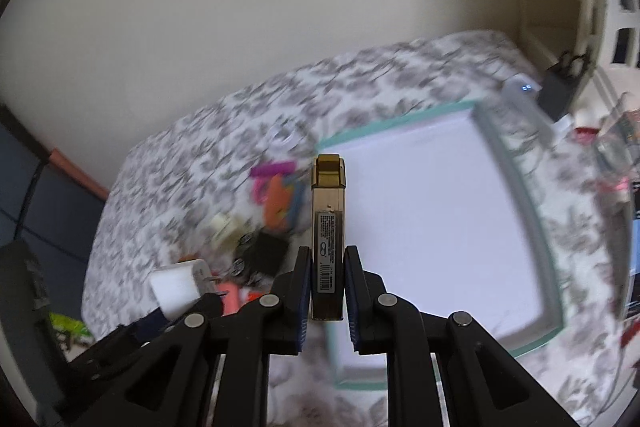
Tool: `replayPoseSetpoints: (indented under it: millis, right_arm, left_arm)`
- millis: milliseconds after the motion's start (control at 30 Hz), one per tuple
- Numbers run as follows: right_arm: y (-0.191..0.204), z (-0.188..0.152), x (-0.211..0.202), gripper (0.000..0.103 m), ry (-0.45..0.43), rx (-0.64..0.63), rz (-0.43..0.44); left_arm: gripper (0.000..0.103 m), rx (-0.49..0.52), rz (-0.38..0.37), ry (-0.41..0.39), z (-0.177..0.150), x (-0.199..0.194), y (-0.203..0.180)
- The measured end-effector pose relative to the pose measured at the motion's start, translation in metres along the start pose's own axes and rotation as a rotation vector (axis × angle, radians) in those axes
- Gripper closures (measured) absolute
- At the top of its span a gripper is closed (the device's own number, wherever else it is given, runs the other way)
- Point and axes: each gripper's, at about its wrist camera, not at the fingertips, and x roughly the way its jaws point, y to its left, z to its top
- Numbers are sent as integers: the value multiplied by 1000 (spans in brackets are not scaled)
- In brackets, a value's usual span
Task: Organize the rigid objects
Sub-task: 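Carry white charger with left tool while right tool carries gold bar over tray, then open left gripper dropping charger in tray while right gripper releases gold bar there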
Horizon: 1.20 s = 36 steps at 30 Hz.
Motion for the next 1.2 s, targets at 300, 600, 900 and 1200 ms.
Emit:
replayPoseSetpoints:
  millis: [300, 600, 900, 1200]
  right_arm:
    - [-52, 20, 12, 86, 21, 105, -102]
    - [-99, 20, 38, 86, 91, 164, -219]
    - [-117, 15, 56, 86, 130, 176, -272]
    - [-118, 15, 55, 84, 141, 181, -293]
  left_arm:
    - [52, 80, 5, 30, 20, 33, -51]
    - [52, 123, 39, 92, 25, 84, -81]
    - [52, 152, 45, 131, 15, 119, -96]
    - [52, 143, 35, 181, 4, 134, -91]
